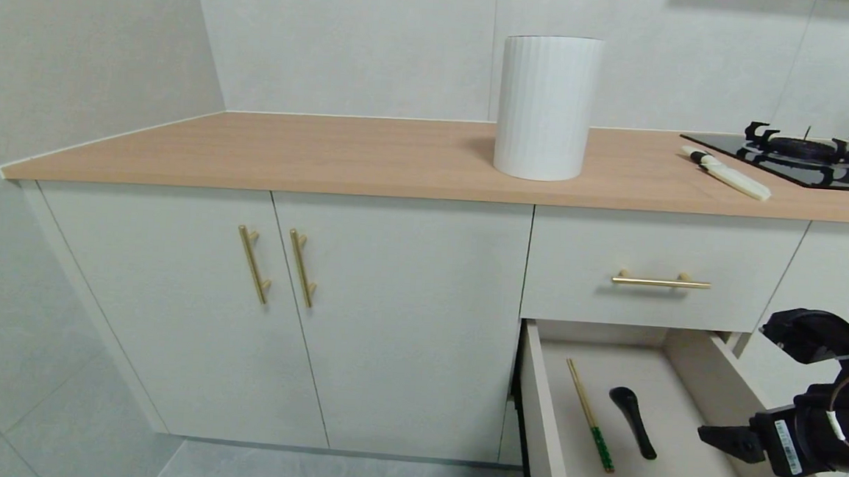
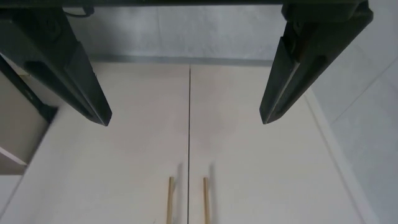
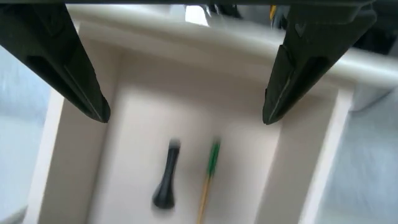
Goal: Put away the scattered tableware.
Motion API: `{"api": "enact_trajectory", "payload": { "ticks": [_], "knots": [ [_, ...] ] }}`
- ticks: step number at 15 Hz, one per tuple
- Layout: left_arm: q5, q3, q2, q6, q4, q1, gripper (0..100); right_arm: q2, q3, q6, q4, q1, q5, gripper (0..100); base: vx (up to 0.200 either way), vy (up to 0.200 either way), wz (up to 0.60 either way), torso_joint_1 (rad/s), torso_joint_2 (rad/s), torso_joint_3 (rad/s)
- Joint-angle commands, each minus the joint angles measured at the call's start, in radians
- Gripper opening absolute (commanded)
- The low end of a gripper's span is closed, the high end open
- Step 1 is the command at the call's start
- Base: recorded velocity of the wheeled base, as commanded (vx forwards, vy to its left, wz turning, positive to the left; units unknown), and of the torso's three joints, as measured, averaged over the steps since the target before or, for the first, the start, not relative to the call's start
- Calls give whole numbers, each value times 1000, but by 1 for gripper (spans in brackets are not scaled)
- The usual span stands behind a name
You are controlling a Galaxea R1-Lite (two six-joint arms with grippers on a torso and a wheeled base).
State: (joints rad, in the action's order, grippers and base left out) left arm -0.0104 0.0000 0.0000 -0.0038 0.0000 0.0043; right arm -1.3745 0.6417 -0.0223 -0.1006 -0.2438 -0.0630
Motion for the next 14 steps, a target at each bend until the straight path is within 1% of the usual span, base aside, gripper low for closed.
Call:
{"api": "enact_trajectory", "payload": {
  "ticks": [1,3,7,8,9,10,14],
  "knots": [
    [0,0,0,1,0,0,100,0,1,-1,-5,-14,0,100,-200,0,0,2,7,-7],
    [0,0,0,-1,0,0,100,-8,1,-1,-45,-37,0,100,-200,0,0,0,5,2],
    [0,0,0,-1,0,0,100,-29,-2,-50,-145,-68,17,100,0,0,0,0,0,0],
    [0,0,0,1,0,0,100,-58,3,-64,-206,-88,51,100,0,0,0,0,0,0],
    [0,0,0,-1,0,0,100,-69,3,-65,-215,-94,55,100,0,0,0,0,0,0],
    [0,0,0,1,0,0,100,-118,1,-65,-226,-118,60,100,0,0,0,0,0,0],
    [0,0,0,-1,0,0,100,-265,7,-59,-218,-120,55,100,0,0,0,0,0,0]
  ]
}}
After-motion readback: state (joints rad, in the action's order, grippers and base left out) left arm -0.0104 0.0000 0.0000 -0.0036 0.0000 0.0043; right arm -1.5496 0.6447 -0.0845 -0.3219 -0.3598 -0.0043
